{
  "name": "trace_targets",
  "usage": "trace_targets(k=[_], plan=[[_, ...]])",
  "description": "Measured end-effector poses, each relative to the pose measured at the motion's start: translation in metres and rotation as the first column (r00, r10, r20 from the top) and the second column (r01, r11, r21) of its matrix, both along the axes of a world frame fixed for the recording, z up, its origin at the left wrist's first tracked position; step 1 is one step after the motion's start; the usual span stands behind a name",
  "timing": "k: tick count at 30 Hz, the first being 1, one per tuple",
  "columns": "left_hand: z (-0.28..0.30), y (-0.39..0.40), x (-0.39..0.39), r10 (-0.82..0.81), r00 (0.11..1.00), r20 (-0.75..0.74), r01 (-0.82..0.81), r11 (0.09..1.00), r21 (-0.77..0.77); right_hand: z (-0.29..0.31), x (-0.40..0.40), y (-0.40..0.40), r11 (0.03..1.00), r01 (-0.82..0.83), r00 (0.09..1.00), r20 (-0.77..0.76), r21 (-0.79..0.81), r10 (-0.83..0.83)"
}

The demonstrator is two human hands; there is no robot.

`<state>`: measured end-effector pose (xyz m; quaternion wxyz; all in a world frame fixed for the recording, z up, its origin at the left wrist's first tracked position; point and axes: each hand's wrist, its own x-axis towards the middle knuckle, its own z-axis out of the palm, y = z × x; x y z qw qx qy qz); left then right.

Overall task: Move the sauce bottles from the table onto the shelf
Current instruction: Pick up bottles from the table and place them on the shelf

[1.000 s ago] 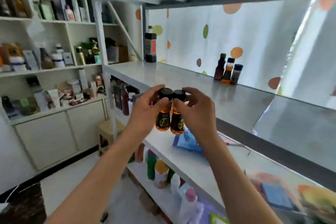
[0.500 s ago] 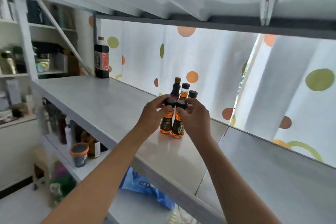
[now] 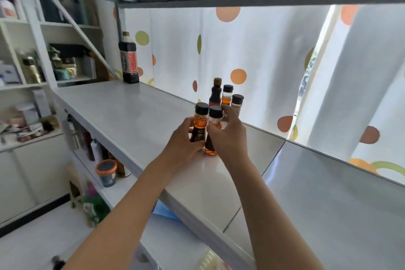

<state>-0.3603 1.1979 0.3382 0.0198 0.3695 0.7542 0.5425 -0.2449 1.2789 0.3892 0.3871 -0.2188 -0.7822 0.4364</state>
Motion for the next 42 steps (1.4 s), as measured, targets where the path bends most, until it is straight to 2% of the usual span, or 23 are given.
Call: trace_targets(k=[4, 8, 12, 17, 23, 31, 39, 42], plan=[[0.004, -0.001, 0.003, 0.045, 0.991, -0.125, -0.055, 0.995, -0.078, 0.003, 0.005, 0.002, 0.986, -0.024, 0.999, -0.034, -0.163, 0.018], [0.003, -0.001, 0.003, 0.095, 0.993, -0.064, -0.099, 0.993, -0.062, -0.006, 0.006, 0.010, 0.968, -0.026, 0.991, 0.119, -0.248, 0.057], [0.003, 0.000, 0.001, 0.105, 0.994, -0.024, -0.106, 0.993, -0.052, -0.019, 0.008, 0.019, 0.986, -0.041, 0.967, 0.241, -0.160, 0.080], [0.008, 0.002, -0.003, 0.055, 0.997, -0.049, -0.059, 0.995, -0.085, -0.029, 0.011, 0.013, 0.999, 0.014, 0.969, 0.246, -0.041, -0.004], [0.020, 0.003, -0.023, -0.039, 0.996, -0.078, 0.026, 0.985, -0.169, -0.033, 0.002, 0.013, 0.993, 0.118, 0.974, 0.194, -0.012, -0.114], [0.022, 0.017, -0.065, -0.140, 0.989, -0.057, 0.130, 0.981, -0.146, -0.030, -0.043, 0.023, 0.931, 0.292, 0.868, 0.348, 0.219, -0.354], [0.026, 0.036, -0.098, -0.154, 0.983, -0.102, 0.134, 0.975, -0.178, -0.022, -0.091, 0.034, 0.905, 0.356, 0.812, 0.403, 0.233, -0.423], [0.027, 0.048, -0.113, -0.141, 0.982, -0.123, 0.119, 0.978, -0.173, -0.019, -0.111, 0.041, 0.890, 0.409, 0.806, 0.379, 0.200, -0.455]])
